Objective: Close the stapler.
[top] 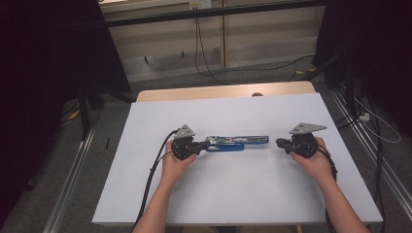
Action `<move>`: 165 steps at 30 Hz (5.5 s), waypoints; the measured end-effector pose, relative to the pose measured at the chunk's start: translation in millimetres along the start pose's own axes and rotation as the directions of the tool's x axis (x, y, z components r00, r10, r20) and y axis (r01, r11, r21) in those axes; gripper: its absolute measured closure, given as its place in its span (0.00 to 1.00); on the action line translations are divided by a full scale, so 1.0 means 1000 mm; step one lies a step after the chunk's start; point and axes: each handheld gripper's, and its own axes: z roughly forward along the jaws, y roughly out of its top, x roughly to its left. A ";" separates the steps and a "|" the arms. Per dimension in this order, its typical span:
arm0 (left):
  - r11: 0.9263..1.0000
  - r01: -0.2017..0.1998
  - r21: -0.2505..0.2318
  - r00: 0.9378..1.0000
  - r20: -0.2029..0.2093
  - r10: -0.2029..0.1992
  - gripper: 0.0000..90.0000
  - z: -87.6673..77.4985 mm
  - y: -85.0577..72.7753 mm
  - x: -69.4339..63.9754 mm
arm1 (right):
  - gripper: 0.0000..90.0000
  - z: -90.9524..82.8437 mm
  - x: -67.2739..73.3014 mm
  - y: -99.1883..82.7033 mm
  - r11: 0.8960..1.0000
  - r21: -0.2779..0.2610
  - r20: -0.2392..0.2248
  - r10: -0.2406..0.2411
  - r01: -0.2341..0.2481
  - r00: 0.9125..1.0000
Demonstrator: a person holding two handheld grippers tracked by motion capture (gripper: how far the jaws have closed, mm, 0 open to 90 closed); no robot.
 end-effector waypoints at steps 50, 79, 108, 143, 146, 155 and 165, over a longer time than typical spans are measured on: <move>1.000 -0.019 0.008 0.999 -0.026 0.019 1.00 0.010 -0.005 0.005 | 1.00 0.020 0.008 0.001 0.998 0.041 -0.061 -0.046 0.049 0.997; 1.000 -0.001 0.005 1.000 -0.019 0.001 1.00 0.009 -0.006 0.006 | 1.00 0.025 0.010 0.001 0.998 0.038 -0.075 -0.036 0.039 0.996; 1.000 0.006 0.005 0.999 -0.040 -0.006 1.00 0.004 -0.009 0.008 | 1.00 0.029 0.018 0.012 0.998 -0.047 -0.127 -0.038 0.032 0.991; 0.993 0.108 -0.039 0.987 -0.111 -0.112 0.37 -0.031 -0.011 0.007 | 1.00 0.019 0.033 0.023 0.994 -0.104 -0.179 -0.057 0.039 0.982; 0.993 0.099 -0.056 0.988 -0.117 -0.105 0.30 -0.033 -0.010 0.008 | 0.95 0.016 0.032 0.022 0.993 -0.116 -0.184 -0.037 0.016 0.982; 0.987 0.136 -0.090 0.984 -0.100 -0.145 0.15 -0.039 -0.008 0.010 | 0.51 0.018 0.036 0.021 0.992 -0.126 -0.169 -0.051 0.030 0.984; 0.990 0.095 -0.100 0.993 -0.059 -0.102 0.08 -0.053 -0.010 0.002 | 0.36 0.007 0.046 0.018 0.990 -0.141 -0.181 -0.056 0.030 0.982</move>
